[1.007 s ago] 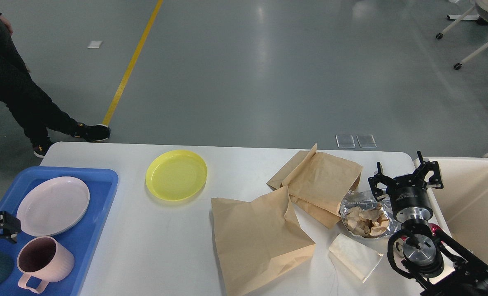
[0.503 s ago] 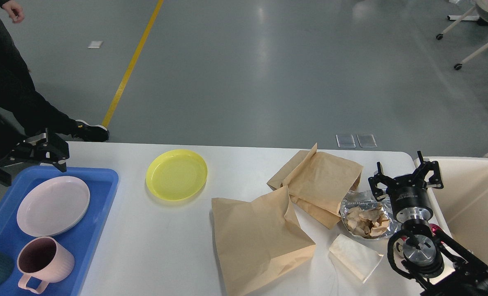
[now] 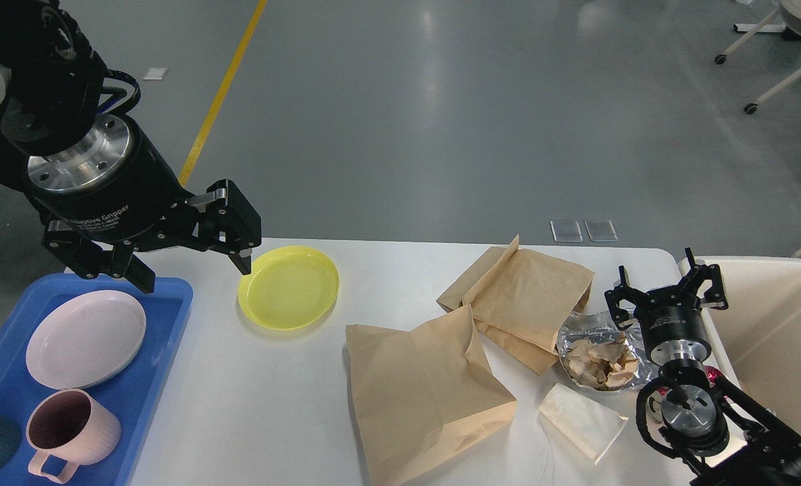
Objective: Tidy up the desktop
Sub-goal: 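Move the left gripper toward the yellow plate's edge, then grasp the yellow plate's edge with the left gripper, then lift the yellow plate and carry it onto the blue tray, then lower the yellow plate onto the pink plate and release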
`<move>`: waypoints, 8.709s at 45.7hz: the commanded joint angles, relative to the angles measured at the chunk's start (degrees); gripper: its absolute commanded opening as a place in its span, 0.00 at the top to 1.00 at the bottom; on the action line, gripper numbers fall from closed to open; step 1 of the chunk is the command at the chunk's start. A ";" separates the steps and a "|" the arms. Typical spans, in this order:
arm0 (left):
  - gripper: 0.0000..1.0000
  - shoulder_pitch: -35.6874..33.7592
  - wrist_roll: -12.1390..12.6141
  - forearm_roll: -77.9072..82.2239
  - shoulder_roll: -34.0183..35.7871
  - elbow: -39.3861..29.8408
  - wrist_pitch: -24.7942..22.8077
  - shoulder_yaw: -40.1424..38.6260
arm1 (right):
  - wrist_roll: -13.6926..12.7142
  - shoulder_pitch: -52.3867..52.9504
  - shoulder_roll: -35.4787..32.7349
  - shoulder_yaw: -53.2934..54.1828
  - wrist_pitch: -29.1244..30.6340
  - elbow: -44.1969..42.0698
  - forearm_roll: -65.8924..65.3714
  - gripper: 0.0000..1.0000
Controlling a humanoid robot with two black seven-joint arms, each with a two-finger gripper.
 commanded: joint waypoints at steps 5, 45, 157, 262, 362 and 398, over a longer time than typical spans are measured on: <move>0.04 2.92 0.56 -0.12 0.31 4.50 0.48 0.01 | 0.00 0.00 0.00 0.00 0.00 0.00 0.00 0.00; 0.04 53.62 0.12 -33.87 7.16 19.79 48.27 -11.67 | 0.00 -0.09 0.00 -0.09 0.00 0.09 0.00 0.00; 0.94 95.38 3.02 -14.89 4.61 65.23 45.66 -47.28 | 0.00 -0.09 0.09 0.00 0.00 0.00 0.00 0.00; 1.00 62.84 11.55 -5.48 48.56 41.14 21.58 -13.25 | 0.00 -0.09 0.00 0.00 0.09 0.09 0.00 0.00; 0.82 88.70 11.55 -5.04 41.53 57.76 30.28 -34.80 | 0.00 -0.09 0.09 0.00 0.09 0.00 0.00 0.00; 0.05 87.29 11.11 -5.04 42.94 58.55 31.24 -34.71 | 0.00 0.00 0.09 0.00 0.00 0.00 0.00 0.00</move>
